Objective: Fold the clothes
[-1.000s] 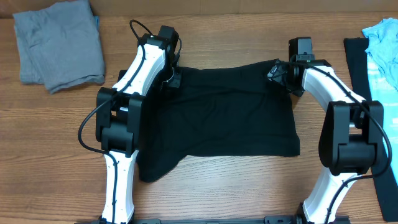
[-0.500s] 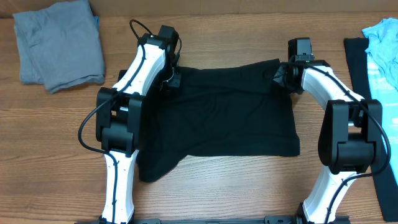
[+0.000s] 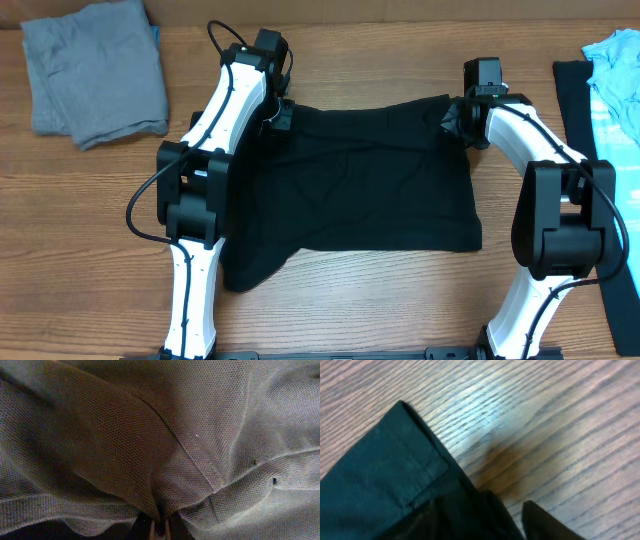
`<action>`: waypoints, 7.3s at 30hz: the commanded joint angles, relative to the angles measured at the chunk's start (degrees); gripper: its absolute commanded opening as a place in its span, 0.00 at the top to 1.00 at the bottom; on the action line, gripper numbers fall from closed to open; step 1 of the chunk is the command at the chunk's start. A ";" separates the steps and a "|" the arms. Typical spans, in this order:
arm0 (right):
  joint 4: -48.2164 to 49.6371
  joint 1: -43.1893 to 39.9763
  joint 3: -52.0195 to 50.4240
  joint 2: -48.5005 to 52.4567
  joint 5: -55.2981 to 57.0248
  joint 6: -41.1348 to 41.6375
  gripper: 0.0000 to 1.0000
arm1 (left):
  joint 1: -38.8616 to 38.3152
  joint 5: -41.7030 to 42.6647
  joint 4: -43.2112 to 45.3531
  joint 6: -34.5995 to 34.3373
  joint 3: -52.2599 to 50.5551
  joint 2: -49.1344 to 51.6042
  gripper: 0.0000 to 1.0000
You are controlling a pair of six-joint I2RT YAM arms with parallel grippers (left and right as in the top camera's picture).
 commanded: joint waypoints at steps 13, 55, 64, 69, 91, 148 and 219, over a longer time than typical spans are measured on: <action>0.92 -0.48 1.29 2.49 -1.05 0.24 0.46 | -0.09 -0.39 -0.09 -0.59 1.29 0.52 0.96; -3.63 -0.50 11.85 3.56 2.16 0.02 0.96 | -0.09 -0.55 -2.08 -0.61 10.84 0.50 0.96; -2.89 -0.48 19.71 3.52 2.14 0.04 0.96 | 0.17 -3.19 2.12 -0.63 15.93 0.52 0.96; 0.44 -0.48 19.69 3.80 2.16 0.26 0.96 | 0.24 -7.13 7.78 -0.61 15.91 0.52 0.96; 0.96 -2.01 20.04 8.98 1.92 1.75 0.00 | 4.11 -16.46 26.27 -0.61 13.46 3.69 0.00; -24.22 -1.90 -5.16 -2.67 -11.41 2.12 0.75 | 2.99 -3.23 -24.52 -9.84 13.42 -5.20 0.00; -5.49 -12.15 7.50 1.25 -11.43 -11.37 0.18 | 3.87 -1.81 -20.87 -9.42 13.42 -5.22 0.00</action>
